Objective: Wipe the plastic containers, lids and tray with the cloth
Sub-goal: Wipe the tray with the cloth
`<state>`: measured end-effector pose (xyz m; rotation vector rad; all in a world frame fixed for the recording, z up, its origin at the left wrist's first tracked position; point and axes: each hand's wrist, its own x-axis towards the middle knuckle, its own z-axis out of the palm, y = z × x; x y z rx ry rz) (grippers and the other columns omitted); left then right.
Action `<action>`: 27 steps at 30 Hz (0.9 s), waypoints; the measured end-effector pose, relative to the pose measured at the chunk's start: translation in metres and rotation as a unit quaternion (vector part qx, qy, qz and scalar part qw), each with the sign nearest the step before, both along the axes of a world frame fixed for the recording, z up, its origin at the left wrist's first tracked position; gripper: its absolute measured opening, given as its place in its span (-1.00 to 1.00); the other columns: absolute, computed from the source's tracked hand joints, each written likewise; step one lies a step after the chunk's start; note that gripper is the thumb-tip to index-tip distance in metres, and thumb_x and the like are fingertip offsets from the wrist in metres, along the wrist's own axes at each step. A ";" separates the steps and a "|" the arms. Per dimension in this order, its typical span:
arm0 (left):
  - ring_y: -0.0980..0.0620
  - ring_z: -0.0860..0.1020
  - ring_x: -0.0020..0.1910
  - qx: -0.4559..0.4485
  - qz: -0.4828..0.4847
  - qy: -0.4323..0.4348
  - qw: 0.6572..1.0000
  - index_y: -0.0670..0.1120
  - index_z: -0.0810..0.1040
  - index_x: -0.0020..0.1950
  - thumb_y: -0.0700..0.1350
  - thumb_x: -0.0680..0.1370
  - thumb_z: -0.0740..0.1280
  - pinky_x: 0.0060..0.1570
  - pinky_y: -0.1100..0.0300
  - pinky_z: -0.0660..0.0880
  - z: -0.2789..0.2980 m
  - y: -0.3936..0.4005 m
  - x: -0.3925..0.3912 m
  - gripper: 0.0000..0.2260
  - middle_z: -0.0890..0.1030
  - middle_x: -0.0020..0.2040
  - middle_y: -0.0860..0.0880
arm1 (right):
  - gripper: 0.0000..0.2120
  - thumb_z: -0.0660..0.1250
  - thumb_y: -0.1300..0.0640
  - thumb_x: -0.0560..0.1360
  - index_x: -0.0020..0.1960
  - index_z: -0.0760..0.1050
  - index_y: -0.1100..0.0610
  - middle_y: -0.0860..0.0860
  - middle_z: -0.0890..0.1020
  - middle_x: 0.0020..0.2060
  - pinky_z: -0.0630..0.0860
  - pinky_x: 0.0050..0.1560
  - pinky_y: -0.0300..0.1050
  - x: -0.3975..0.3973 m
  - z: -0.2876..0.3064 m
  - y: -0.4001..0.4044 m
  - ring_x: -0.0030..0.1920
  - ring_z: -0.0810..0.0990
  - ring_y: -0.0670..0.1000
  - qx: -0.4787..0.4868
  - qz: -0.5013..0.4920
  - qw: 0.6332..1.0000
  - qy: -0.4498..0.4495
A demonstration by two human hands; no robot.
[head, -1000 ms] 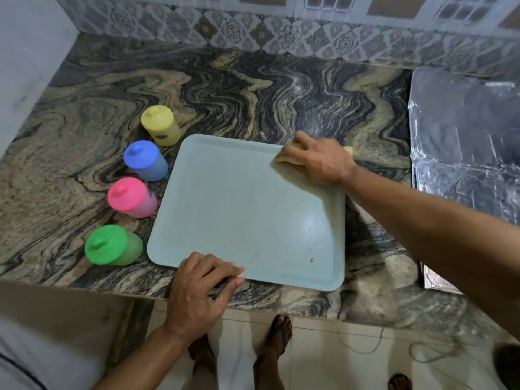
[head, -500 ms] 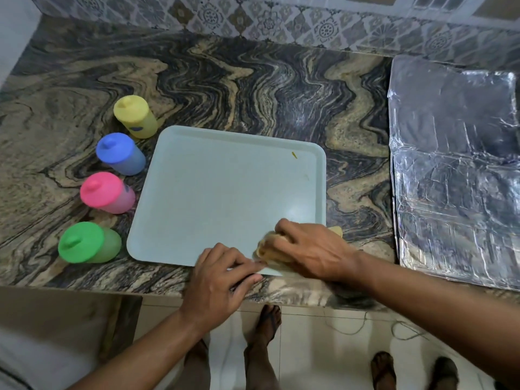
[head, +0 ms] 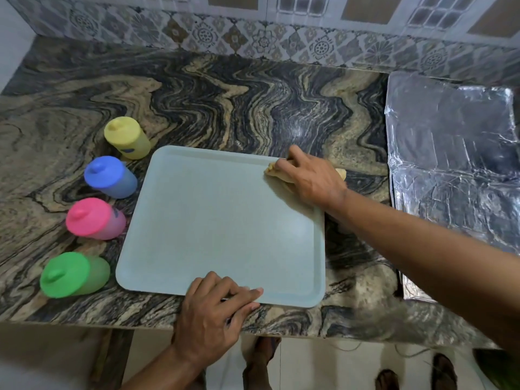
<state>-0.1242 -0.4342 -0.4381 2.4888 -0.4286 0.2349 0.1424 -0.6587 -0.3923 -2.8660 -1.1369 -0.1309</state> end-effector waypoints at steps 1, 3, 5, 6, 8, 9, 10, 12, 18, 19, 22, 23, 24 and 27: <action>0.01 0.51 -0.15 0.000 0.002 0.002 1.000 0.17 0.72 0.24 0.06 0.55 0.52 -0.21 0.06 0.40 0.000 0.000 0.000 -0.75 0.62 -0.11 0.15 | -0.79 0.28 0.03 0.63 0.16 0.48 0.16 0.18 0.48 -0.01 0.37 -0.49 -0.03 -0.007 -0.001 -0.001 -0.31 0.57 0.21 0.002 -0.030 1.000 -0.004; 0.01 0.52 -0.16 -0.001 0.002 0.003 1.000 0.18 0.72 0.24 0.07 0.55 0.53 -0.21 0.07 0.40 0.001 -0.001 0.000 -0.74 0.62 -0.11 0.15 | -0.80 0.36 0.10 0.60 0.14 0.50 0.21 0.21 0.50 -0.05 0.28 -0.48 -0.07 -0.024 0.000 -0.005 -0.40 0.57 0.22 -0.001 -0.111 0.994 -0.005; 0.00 0.52 -0.19 -0.007 -0.003 0.005 1.000 0.19 0.71 0.23 0.08 0.56 0.51 -0.21 0.06 0.42 0.002 -0.001 0.002 -0.76 0.61 -0.12 0.15 | -0.80 0.36 0.14 0.61 0.16 0.49 0.24 0.24 0.51 -0.03 0.29 -0.45 -0.03 -0.039 0.002 -0.008 -0.38 0.60 0.28 -0.006 -0.196 0.981 -0.002; 0.00 0.52 -0.19 -0.009 -0.007 0.007 1.000 0.20 0.71 0.22 0.09 0.57 0.50 -0.21 0.07 0.42 0.003 -0.001 0.001 -0.77 0.60 -0.13 0.15 | -0.82 0.32 0.15 0.63 0.17 0.49 0.24 0.24 0.52 -0.01 0.32 -0.42 0.02 -0.046 0.003 -0.007 -0.33 0.62 0.31 -0.009 -0.232 0.973 0.004; 0.01 0.52 -0.20 -0.009 -0.015 0.006 1.000 0.21 0.71 0.21 0.10 0.57 0.47 -0.20 0.10 0.41 0.004 -0.001 0.001 -0.78 0.58 -0.15 0.15 | -0.84 0.23 0.16 0.67 0.18 0.46 0.22 0.23 0.52 0.04 0.36 -0.33 0.08 -0.058 0.004 0.000 -0.21 0.65 0.35 -0.012 -0.288 0.957 0.024; 0.01 0.51 -0.20 -0.010 -0.016 0.005 1.000 0.21 0.71 0.20 0.10 0.56 0.48 -0.20 0.11 0.41 0.005 0.000 0.001 -0.78 0.57 -0.15 0.15 | -0.84 0.21 0.17 0.66 0.19 0.45 0.21 0.23 0.53 0.06 0.37 -0.29 0.09 -0.064 0.006 0.004 -0.15 0.66 0.36 -0.012 -0.306 0.951 0.040; 0.01 0.51 -0.19 -0.010 -0.014 0.006 1.000 0.21 0.71 0.20 0.09 0.55 0.49 -0.21 0.10 0.40 0.004 -0.001 0.001 -0.77 0.57 -0.15 0.16 | -0.84 0.21 0.17 0.65 0.19 0.44 0.20 0.22 0.53 0.07 0.36 -0.26 0.08 -0.073 0.006 0.007 -0.12 0.66 0.36 -0.011 -0.315 0.947 0.057; 0.01 0.50 -0.19 -0.015 -0.010 0.003 1.000 0.21 0.71 0.21 0.06 0.52 0.53 -0.21 0.10 0.40 0.002 -0.001 0.001 -0.74 0.57 -0.14 0.16 | -0.82 0.23 0.15 0.62 0.19 0.44 0.18 0.21 0.55 0.05 0.35 -0.25 0.06 -0.093 0.008 0.007 -0.10 0.66 0.35 -0.002 -0.320 0.944 0.080; 0.02 0.49 -0.13 -0.027 -0.032 -0.001 0.999 0.19 0.70 0.24 0.09 0.56 0.48 -0.17 0.06 0.46 0.001 -0.003 0.004 -0.75 0.60 -0.09 0.18 | -0.86 0.38 0.05 0.47 -0.09 0.45 0.07 0.11 0.56 -0.18 0.47 -0.20 0.06 -0.132 0.026 0.001 -0.15 0.62 0.29 0.094 -0.339 0.923 0.154; 0.03 0.49 -0.11 -0.029 -0.035 0.001 0.999 0.19 0.70 0.24 0.10 0.57 0.47 -0.16 0.06 0.47 0.003 -0.007 0.006 -0.76 0.60 -0.08 0.19 | -0.88 0.38 0.05 0.46 -0.09 0.46 0.05 0.08 0.55 -0.19 0.45 -0.18 0.04 -0.131 0.030 0.006 -0.14 0.61 0.27 0.120 -0.352 0.914 0.161; 0.04 0.49 -0.06 -0.034 -0.039 0.005 0.999 0.18 0.68 0.20 0.10 0.55 0.50 -0.13 0.05 0.50 0.007 -0.019 0.013 -0.77 0.59 -0.02 0.21 | -0.86 0.39 0.05 0.51 0.03 0.53 0.07 0.05 0.54 -0.14 0.37 -0.15 -0.04 -0.116 0.038 0.047 -0.09 0.59 0.23 0.222 -0.372 0.887 0.161; 0.04 0.51 -0.03 -0.036 -0.047 0.007 0.998 0.17 0.68 0.20 0.10 0.54 0.50 -0.12 0.03 0.51 0.008 -0.021 0.015 -0.77 0.60 0.01 0.20 | -0.84 0.39 0.05 0.52 0.07 0.54 0.07 0.04 0.52 -0.12 0.35 -0.13 -0.04 -0.108 0.040 0.067 -0.07 0.58 0.24 0.251 -0.367 0.882 0.157; 0.03 0.53 0.01 -0.043 -0.055 0.007 0.998 0.16 0.68 0.21 0.10 0.55 0.49 -0.09 0.01 0.53 0.008 -0.019 0.015 -0.77 0.62 0.05 0.18 | -0.81 0.39 0.04 0.52 0.10 0.54 0.07 0.04 0.50 -0.10 0.36 -0.11 -0.04 -0.098 0.042 0.091 -0.04 0.58 0.24 0.274 -0.356 0.880 0.156; -0.01 0.59 0.10 -0.074 -0.037 0.003 0.997 0.16 0.66 0.22 0.10 0.57 0.47 0.02 -0.03 0.52 0.014 0.003 0.014 -0.77 0.65 0.11 0.10 | -0.71 0.37 0.03 0.55 0.25 0.48 0.06 0.10 0.50 0.07 0.45 -0.05 0.03 -0.068 0.040 0.160 0.01 0.57 0.28 0.294 -0.310 0.890 0.160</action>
